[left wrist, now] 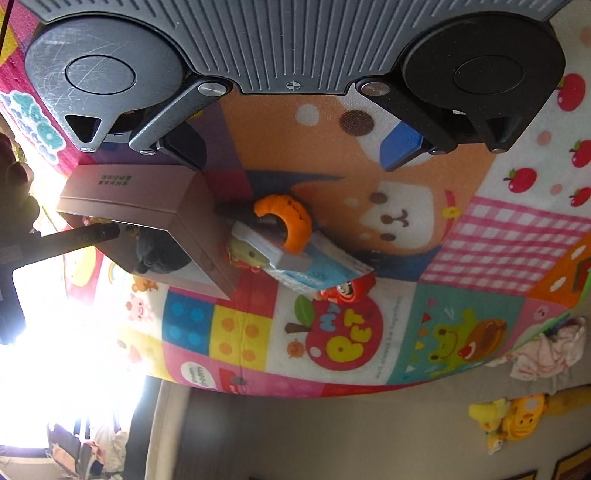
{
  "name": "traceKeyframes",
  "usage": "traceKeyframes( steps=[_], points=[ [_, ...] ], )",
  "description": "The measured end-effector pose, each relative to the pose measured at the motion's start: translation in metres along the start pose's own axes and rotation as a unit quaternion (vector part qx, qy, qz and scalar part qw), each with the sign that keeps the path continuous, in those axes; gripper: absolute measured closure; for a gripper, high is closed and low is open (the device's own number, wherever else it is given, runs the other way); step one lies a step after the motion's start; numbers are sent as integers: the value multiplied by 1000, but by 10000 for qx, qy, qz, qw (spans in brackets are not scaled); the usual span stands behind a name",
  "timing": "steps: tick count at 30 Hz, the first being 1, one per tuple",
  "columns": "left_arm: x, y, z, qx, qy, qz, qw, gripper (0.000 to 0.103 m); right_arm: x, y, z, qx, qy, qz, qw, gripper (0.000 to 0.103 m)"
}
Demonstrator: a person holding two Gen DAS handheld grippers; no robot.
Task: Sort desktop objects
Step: 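Lower the pink cupcake container into the pink box and open the right tool, then move the open right tool down toward the orange cup on the mat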
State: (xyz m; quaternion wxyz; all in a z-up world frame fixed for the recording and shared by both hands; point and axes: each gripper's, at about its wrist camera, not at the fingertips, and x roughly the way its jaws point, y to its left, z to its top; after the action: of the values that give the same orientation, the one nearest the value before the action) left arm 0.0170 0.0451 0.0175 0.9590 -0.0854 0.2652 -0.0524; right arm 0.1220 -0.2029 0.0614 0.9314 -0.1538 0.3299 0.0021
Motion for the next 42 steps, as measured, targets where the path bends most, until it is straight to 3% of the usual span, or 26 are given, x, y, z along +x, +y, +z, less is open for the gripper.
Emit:
traceKeyframes(
  steps=[4,8,10,13,16,18,20,22,24,30,32,35,38,39,40,42],
  points=[
    [-2,5,1,-122,-169,323,9993,0,-35,32,23,-359,-582,531,9962,37],
    [-8,25,7,-582,-472,941,9927,0,-47,101,32,-1305,-926,1054,9815,41],
    [-11,39,9,-874,-596,1238,9867,0,-45,138,25,-1917,-1099,1065,9694,47],
    [-9,61,9,-1355,-564,1348,9799,0,-36,182,14,-2572,-1261,863,9542,58],
    [-9,74,9,-1649,-547,1417,9745,0,-23,207,9,-2916,-1532,381,9434,60],
    [-10,76,9,-1709,-573,1390,9738,0,-16,214,7,-3079,-1605,377,9370,60],
    [-9,76,8,-1730,-526,1293,9750,0,-12,218,5,-3176,-1491,565,9347,69],
    [-7,76,7,-1742,-486,1289,9750,0,-14,218,1,-3166,-1368,727,9358,92],
    [-8,77,7,-1772,-515,1286,9744,0,-27,214,-7,-3055,-1395,885,9378,99],
    [-9,74,6,-1742,-557,1321,9742,0,-82,191,-43,-3136,-1329,1699,9247,99],
    [-11,70,6,-1706,-607,1322,9745,0,-88,186,-44,-3039,-1388,1621,9285,99],
    [-12,65,6,-1626,-684,1393,9744,0,-78,180,-31,-2630,-1372,1462,9437,97],
    [-14,65,6,-1619,-778,1494,9723,0,-54,184,-20,-2312,-1112,1377,9567,82],
    [-15,67,6,-1656,-799,1511,9713,0,-48,186,-18,-2210,-1071,1387,9594,70],
    [-15,69,6,-1694,-806,1525,9703,0,-43,189,-18,-2150,-1107,1382,9604,64],
    [-14,73,6,-1760,-777,1526,9694,0,-35,199,-19,-2215,-1195,1256,9596,62]
  ],
)
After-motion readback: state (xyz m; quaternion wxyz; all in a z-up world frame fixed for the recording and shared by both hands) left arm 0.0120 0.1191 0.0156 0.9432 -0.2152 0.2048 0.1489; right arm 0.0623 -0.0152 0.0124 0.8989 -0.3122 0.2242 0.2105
